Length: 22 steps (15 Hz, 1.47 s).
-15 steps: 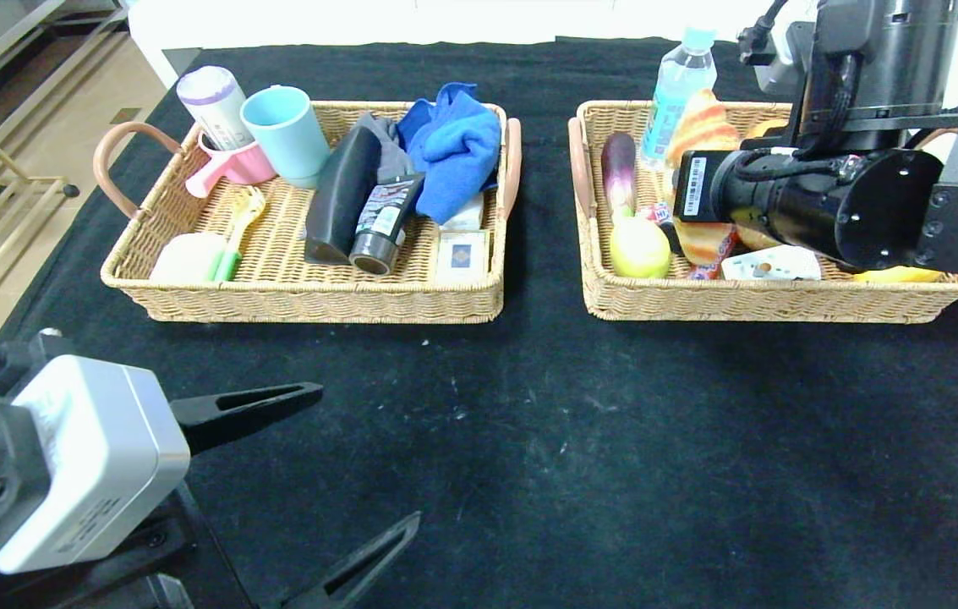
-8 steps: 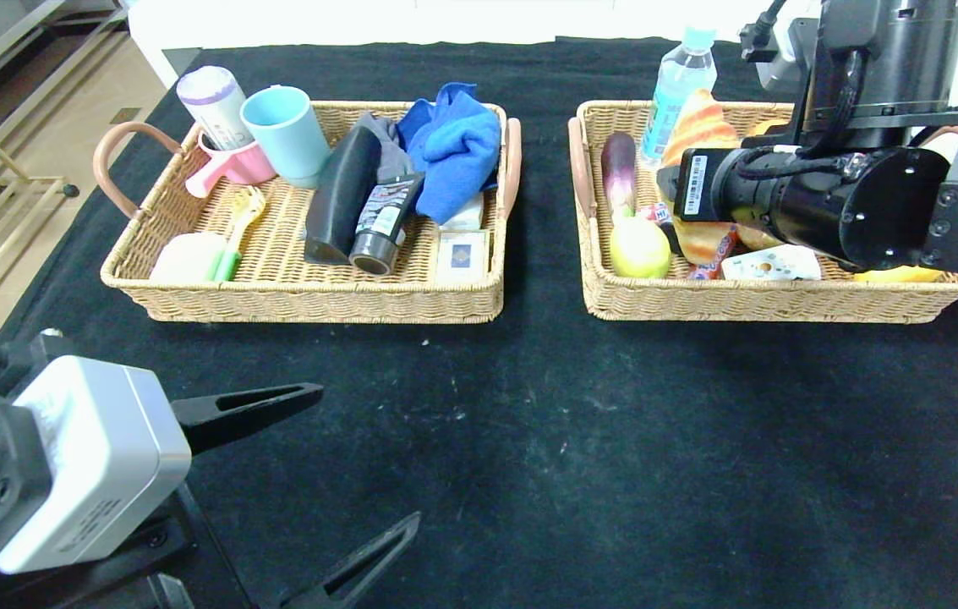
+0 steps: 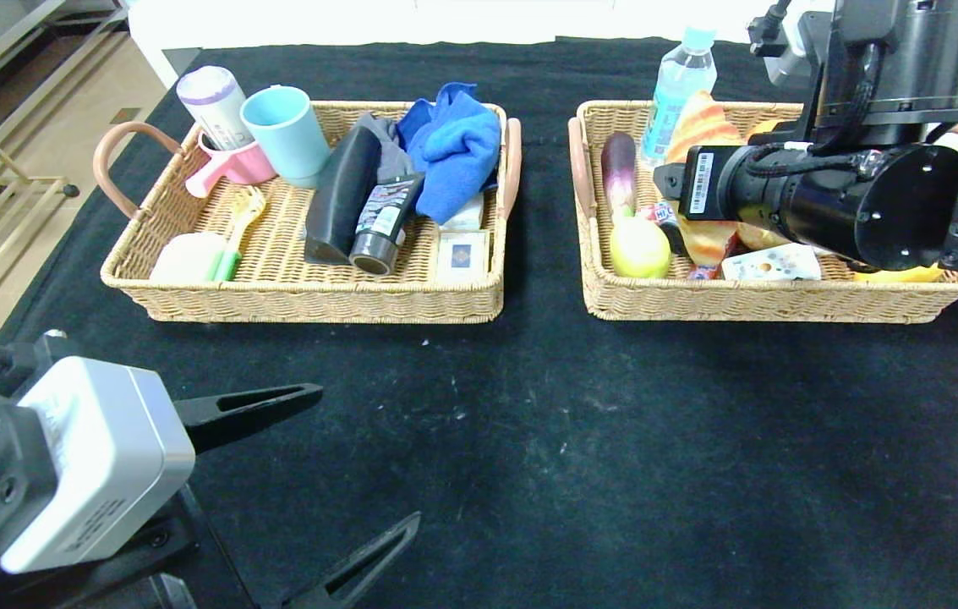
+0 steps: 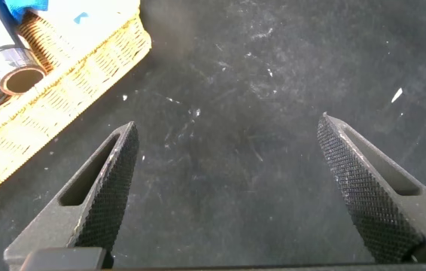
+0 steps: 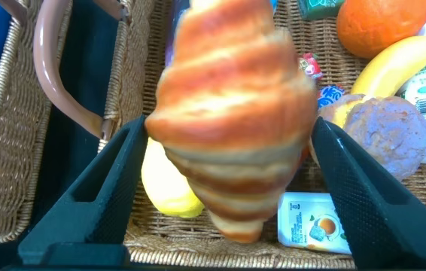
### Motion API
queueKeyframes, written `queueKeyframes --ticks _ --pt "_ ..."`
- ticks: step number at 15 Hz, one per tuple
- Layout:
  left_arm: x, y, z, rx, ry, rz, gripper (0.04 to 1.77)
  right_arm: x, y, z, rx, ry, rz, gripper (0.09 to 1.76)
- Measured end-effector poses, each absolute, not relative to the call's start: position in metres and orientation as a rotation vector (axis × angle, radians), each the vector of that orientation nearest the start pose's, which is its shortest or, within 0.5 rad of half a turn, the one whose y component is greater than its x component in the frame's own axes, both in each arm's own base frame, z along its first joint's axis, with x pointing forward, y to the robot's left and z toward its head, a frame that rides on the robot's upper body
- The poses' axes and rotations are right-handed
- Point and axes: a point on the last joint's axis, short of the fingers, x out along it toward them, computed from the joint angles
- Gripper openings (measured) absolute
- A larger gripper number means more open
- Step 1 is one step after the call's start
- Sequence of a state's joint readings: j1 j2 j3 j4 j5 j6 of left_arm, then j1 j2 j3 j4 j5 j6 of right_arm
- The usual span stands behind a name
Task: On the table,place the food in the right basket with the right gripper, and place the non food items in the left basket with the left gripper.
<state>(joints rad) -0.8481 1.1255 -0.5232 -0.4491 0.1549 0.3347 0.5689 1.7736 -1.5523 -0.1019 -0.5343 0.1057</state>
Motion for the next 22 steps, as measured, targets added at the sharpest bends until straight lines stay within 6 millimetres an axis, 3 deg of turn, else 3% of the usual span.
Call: queueKeyframes --ticks 5,9,12,17,22 --pt "0.108 -0.116 0.219 0.392 0.019 -0.704 1.72 0.292 0.179 0.313 0.031 0.117 0.044 1.64" --pt "0.108 -0.116 0.22 0.388 0.017 -0.697 1.72 0.267 0.179 0.309 -0.027 0.141 0.09 1.67" --pt "0.112 -0.113 0.222 0.373 0.021 -0.663 1.72 0.24 0.166 0.298 -0.079 0.179 0.154 1.68" --pt "0.131 -0.083 0.218 0.203 0.1 -0.439 1.72 0.178 0.12 0.289 -0.108 0.222 0.302 1.69" --pt "0.112 -0.053 0.225 0.157 0.057 -0.315 1.72 0.11 0.059 0.281 -0.111 0.26 0.346 1.7"
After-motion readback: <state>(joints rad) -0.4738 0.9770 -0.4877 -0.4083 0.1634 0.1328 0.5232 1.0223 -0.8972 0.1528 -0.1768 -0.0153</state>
